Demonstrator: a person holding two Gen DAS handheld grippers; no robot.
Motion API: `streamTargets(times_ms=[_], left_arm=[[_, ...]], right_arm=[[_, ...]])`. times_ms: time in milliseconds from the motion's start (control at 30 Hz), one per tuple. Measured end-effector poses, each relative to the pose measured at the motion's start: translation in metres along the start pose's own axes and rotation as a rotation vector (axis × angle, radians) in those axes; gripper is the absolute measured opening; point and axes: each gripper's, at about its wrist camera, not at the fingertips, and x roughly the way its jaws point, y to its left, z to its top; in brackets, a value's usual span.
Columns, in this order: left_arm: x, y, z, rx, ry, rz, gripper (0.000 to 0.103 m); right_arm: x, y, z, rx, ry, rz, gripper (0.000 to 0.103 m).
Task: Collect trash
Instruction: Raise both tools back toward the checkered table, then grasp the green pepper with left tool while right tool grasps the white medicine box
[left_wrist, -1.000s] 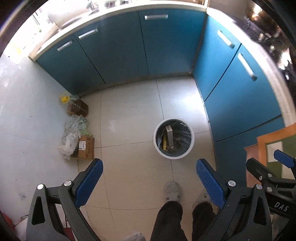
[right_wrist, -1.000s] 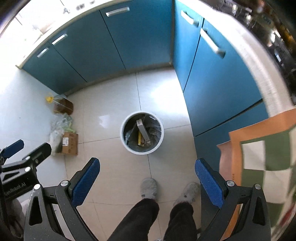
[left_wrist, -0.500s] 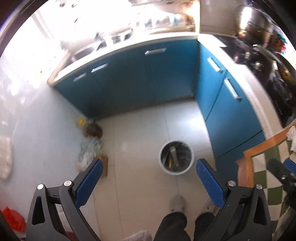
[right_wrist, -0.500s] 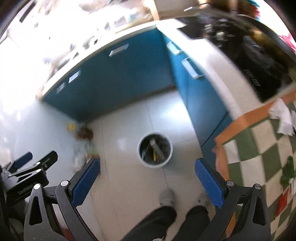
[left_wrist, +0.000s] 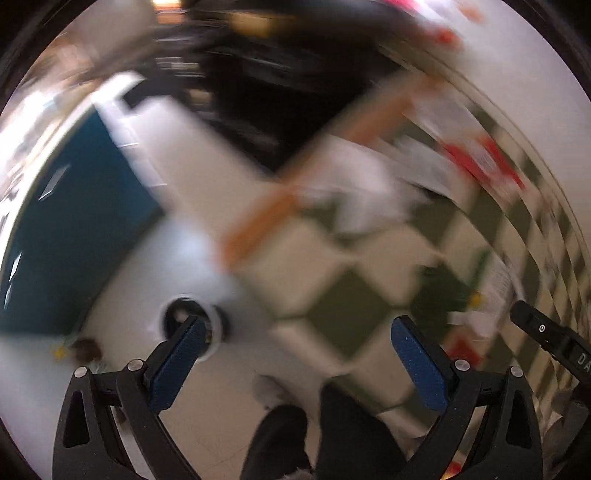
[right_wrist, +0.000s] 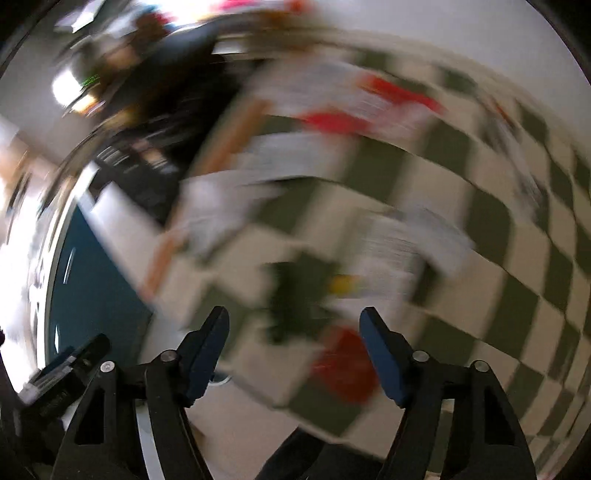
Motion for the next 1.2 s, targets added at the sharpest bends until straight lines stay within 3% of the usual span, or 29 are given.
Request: streamTargets(times_ms=[133, 167, 200, 233, 300, 467, 567, 600, 700, 767, 833, 867, 1200], left_arm=[[0.051, -0.074, 0.019, 0.115, 0.107, -0.048, 0.088], [0.059, -0.084, 0.020, 0.128, 0.125, -0.052, 0.076], [0.067, -0.090, 0.021, 0.137, 0.144, -0.045, 0.057], [0.075, -0.093, 0.020, 0.134, 0.177, -0.010, 0.031], [0.079, -0.089, 0.019, 0.109, 0.185, -0.030, 0.019], [0.074, -0.057, 0.013, 0.039, 0.165, 0.028, 0.016], [0.074, -0.043, 0.012, 0.006, 0.160, 0.040, 0.016], [0.073, -0.040, 0.013, 0.003, 0.156, 0.044, 0.015], [0.068, -0.034, 0.011, -0.013, 0.138, 0.050, 0.015], [0.066, -0.028, 0.012, -0.029, 0.130, 0.039, 0.014], [0.057, -0.019, 0.009, -0.042, 0.111, 0.029, 0.014], [0.058, -0.016, 0.010, -0.045, 0.103, 0.027, 0.014], [0.016, 0.044, 0.006, -0.129, -0.011, -0.017, 0.014]], right_arm=[[0.012, -0.061, 0.015, 0.101, 0.042, -0.007, 0.074], [0.017, -0.068, 0.016, 0.113, 0.052, -0.003, 0.074], [0.019, -0.073, 0.017, 0.124, 0.065, 0.000, 0.074], [0.023, -0.077, 0.018, 0.135, 0.081, 0.013, 0.074], [0.032, -0.077, 0.018, 0.142, 0.107, 0.033, 0.074], [0.061, -0.051, 0.021, 0.103, 0.126, 0.005, 0.075], [0.080, -0.029, 0.027, 0.051, 0.108, -0.076, 0.079], [0.085, -0.021, 0.028, 0.042, 0.096, -0.080, 0.088], [0.094, 0.003, 0.030, -0.020, 0.073, -0.177, 0.087], [0.100, 0.016, 0.028, -0.066, 0.053, -0.268, 0.080], [0.096, 0.027, 0.024, -0.103, 0.008, -0.313, 0.054], [0.094, 0.030, 0.023, -0.113, -0.003, -0.307, 0.024], [0.046, 0.045, -0.014, -0.140, -0.039, -0.033, 0.024]])
